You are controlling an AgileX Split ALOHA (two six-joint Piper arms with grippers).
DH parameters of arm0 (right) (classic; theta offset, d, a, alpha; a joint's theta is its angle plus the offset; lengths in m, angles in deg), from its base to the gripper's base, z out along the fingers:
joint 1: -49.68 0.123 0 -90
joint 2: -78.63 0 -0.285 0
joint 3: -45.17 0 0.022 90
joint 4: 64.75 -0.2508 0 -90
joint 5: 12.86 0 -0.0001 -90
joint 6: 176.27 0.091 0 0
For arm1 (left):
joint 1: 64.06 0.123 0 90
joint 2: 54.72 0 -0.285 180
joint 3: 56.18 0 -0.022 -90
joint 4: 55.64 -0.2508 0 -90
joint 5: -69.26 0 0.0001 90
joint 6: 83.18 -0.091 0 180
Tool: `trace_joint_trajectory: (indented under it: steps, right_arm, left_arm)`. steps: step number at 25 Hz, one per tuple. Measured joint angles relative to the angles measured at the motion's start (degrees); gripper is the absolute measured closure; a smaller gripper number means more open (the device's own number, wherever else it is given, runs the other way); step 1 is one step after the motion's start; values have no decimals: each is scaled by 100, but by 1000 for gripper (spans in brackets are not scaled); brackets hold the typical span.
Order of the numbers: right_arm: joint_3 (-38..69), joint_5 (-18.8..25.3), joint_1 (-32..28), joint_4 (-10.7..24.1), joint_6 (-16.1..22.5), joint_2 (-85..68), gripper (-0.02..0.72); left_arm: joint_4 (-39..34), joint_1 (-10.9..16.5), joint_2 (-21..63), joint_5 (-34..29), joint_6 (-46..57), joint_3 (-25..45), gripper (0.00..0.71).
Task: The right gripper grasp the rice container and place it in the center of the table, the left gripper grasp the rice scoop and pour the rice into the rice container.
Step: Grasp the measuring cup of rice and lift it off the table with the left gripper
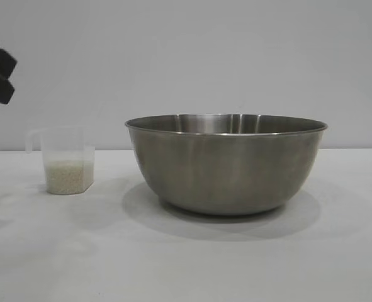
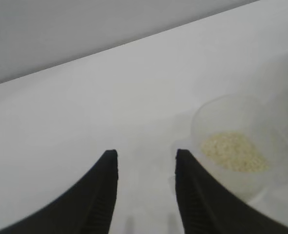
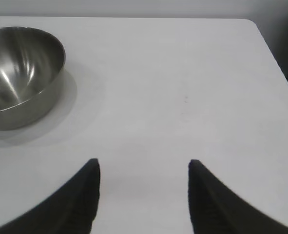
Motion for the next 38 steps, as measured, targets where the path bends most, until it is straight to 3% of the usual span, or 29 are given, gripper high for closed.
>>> trace_joint_trajectory:
  steps: [4, 8, 13, 25, 38]
  right_arm:
    - [0, 0, 0, 0, 0, 0, 314]
    - [0, 0, 0, 0, 0, 0, 314]
    - [0, 0, 0, -5, 0, 0, 314]
    - [0, 0, 0, -5, 0, 0, 314]
    - [0, 0, 0, -5, 0, 0, 314]
  left_arm:
    - [-126, 0, -383, 755, 61, 232, 485]
    - [-704, 0, -1030, 1822, 120, 325, 485]
    - [-952, 0, -1664, 2303, 356, 334, 485]
    - [-666, 0, -2229, 2608, 377, 321, 485]
    - [-544, 0, -2598, 2608, 505, -261, 485]
